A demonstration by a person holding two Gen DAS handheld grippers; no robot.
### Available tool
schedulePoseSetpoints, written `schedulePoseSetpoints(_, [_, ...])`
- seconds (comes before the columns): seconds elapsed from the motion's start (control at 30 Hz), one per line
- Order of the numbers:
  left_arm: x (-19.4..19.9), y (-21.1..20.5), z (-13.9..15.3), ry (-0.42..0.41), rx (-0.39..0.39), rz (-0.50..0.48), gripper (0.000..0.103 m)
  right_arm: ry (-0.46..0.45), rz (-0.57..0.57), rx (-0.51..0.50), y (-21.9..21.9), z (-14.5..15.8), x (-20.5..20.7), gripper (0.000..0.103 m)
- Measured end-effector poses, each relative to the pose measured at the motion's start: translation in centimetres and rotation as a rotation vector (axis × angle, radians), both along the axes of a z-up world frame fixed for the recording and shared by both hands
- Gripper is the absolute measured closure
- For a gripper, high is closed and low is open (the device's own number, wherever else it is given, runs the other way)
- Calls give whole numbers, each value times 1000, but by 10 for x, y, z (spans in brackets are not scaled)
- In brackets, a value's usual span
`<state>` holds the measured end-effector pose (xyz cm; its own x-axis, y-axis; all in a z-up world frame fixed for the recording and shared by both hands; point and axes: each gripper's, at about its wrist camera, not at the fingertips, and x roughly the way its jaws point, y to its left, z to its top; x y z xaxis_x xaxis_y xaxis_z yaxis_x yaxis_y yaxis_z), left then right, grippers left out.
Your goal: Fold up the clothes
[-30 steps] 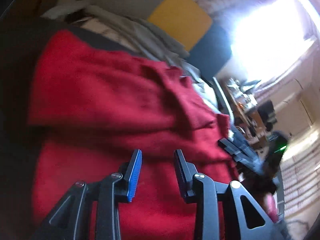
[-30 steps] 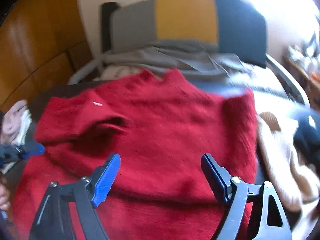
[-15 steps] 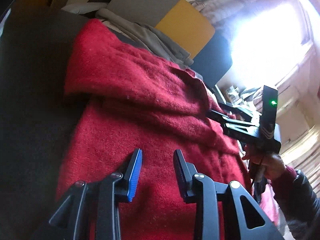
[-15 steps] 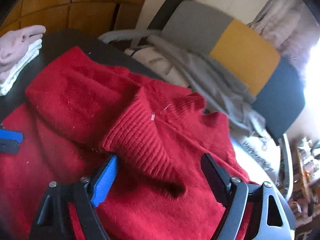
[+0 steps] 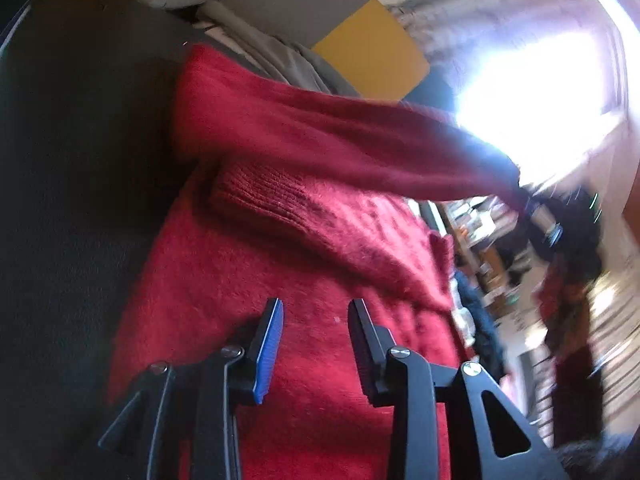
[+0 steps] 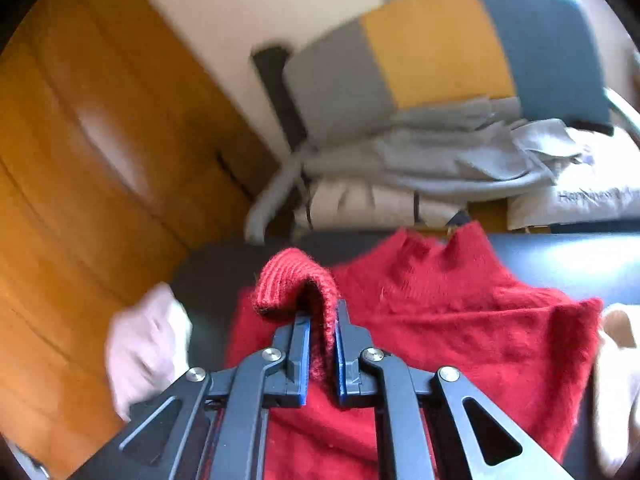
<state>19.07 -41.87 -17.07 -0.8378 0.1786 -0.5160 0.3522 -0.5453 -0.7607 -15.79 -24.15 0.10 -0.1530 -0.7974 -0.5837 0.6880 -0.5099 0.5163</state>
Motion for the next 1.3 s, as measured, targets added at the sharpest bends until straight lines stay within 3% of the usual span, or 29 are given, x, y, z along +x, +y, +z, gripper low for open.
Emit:
schedulePoseSetpoints(0.13, [0, -3, 1, -21, -4, 23, 67, -135, -148, 14, 48, -48, -25, 93])
schedulePoseSetpoints(0.27, [-4, -3, 3, -49, -23, 31, 67, -241, -200, 31, 74, -98, -28, 92])
schedulePoseSetpoints(0.37, [-7, -4, 5, -68, -45, 36, 67, -296, -220, 26, 86, -127, -30, 87])
schedulePoseSetpoints(0.43, [-8, -2, 8, -74, -60, 30, 67, -302, -239, 21, 91, -135, -34, 78])
schedulePoseSetpoints(0.5, [-10, 1, 6, -93, -71, 22, 67, -265, -259, 33, 95, -134, -38, 57])
schedulePoseSetpoints(0.73, [-12, 9, 7, -107, -87, 23, 67, -167, -240, 115, 90, -132, -44, 56])
schedulePoseSetpoints(0.87, [-18, 5, 26, -49, -107, 6, 67, -117, -219, 166, 84, -131, -47, 56])
schedulePoseSetpoints(1.03, [-46, -13, 38, -14, -73, 21, 66, -55, -192, 230, 77, -129, -50, 56])
schedulePoseSetpoints(1.07, [-53, -15, 40, -20, -87, 32, 66, -42, -187, 243, 75, -129, -51, 57])
schedulePoseSetpoints(1.13, [-72, -15, 49, -51, -174, 45, 66, -17, -176, 268, 72, -128, -52, 75])
schedulePoseSetpoints(1.17, [-82, -12, 55, -52, -231, 30, 66, -5, -171, 281, 71, -128, -53, 92])
schedulePoseSetpoints(1.23, [-106, 0, 70, -57, -392, 3, 65, 56, -143, 327, 62, -119, -49, 95])
schedulePoseSetpoints(1.3, [-124, 8, 72, -127, -532, -18, 65, 131, -152, 336, 60, -103, -48, 95])
